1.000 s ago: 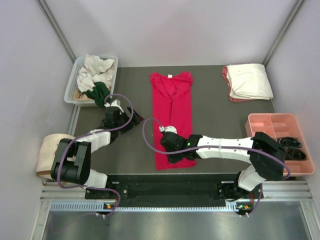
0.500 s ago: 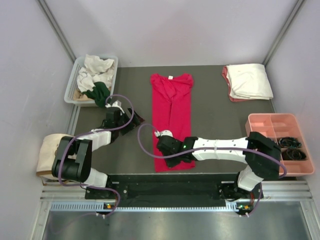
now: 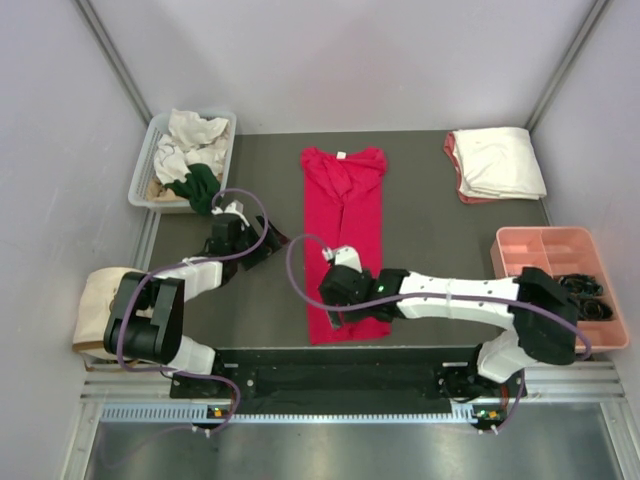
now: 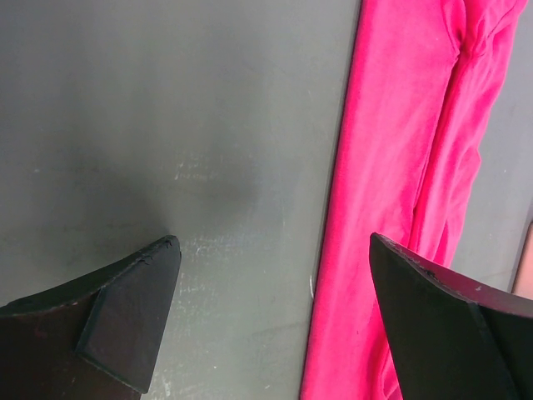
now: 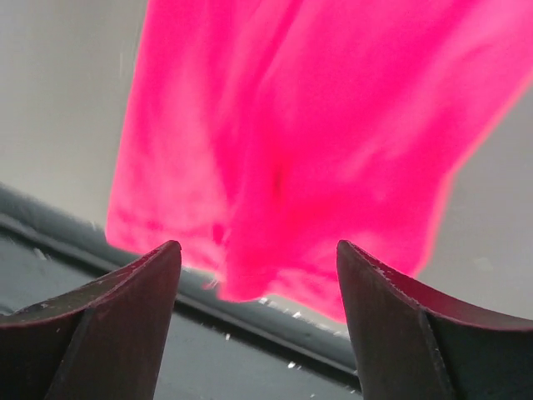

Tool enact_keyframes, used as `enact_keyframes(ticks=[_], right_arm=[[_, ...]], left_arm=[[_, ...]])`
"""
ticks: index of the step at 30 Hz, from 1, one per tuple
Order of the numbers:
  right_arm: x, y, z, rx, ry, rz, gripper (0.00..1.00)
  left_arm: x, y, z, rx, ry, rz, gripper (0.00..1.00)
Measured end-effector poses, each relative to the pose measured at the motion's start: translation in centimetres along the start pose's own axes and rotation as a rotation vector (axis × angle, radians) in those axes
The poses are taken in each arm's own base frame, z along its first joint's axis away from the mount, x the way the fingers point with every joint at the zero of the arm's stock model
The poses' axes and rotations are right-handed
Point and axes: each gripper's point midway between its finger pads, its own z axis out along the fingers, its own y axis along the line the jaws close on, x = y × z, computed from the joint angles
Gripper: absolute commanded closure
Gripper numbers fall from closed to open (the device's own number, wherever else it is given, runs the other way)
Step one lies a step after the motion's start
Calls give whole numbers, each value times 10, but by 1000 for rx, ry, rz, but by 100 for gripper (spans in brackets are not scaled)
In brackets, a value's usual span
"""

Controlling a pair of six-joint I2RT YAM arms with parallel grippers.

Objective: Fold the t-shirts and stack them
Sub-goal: Grab the bottom of the folded rectangular tshirt with both arms

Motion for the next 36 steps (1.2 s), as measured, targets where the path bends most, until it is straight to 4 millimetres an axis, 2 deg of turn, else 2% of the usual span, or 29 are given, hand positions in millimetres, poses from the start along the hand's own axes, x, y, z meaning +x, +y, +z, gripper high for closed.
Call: enact_keyframes(ticks=[2,4,6,8,10,12,15,20,25,27,31,34,36], right_arm=[[-20,-14,-8,11,-54,58,24],[-50,-36,-18,19,-136,149,24],[-77,-75,-22,72,-200,253,24],[-93,-104,-27,116,-245,311,24],[-104,-130,-29,164,-276,350,23],[-107,-147,-27,201,-277,365,23],[-105,-159,-20,231,-257,364,22],[-90,-149,-1,182,-206,343,18],[-43,-135,15,176,-112,267,15],[-28,-120,17,163,-87,210,14],[-4,-73,14,119,-77,56,13],[13,-48,16,118,-56,-28,13],[22,-40,19,138,-41,-63,12]], left_arm=[[-1,-2,0,5,3,3,1],[-2,-4,0,11,4,7,1],[-2,-5,-1,13,6,13,1],[-2,-6,-3,16,6,25,1],[-4,-8,-6,22,2,36,1],[-4,-10,-7,29,1,44,1],[-5,-13,-8,41,7,59,1],[-2,-16,-9,63,24,72,1],[-2,-23,-12,87,32,94,1],[-4,-26,-13,97,27,101,1],[-6,-29,-13,106,26,102,1],[-5,-30,-13,109,28,100,1],[-5,-30,-13,111,30,99,1]])
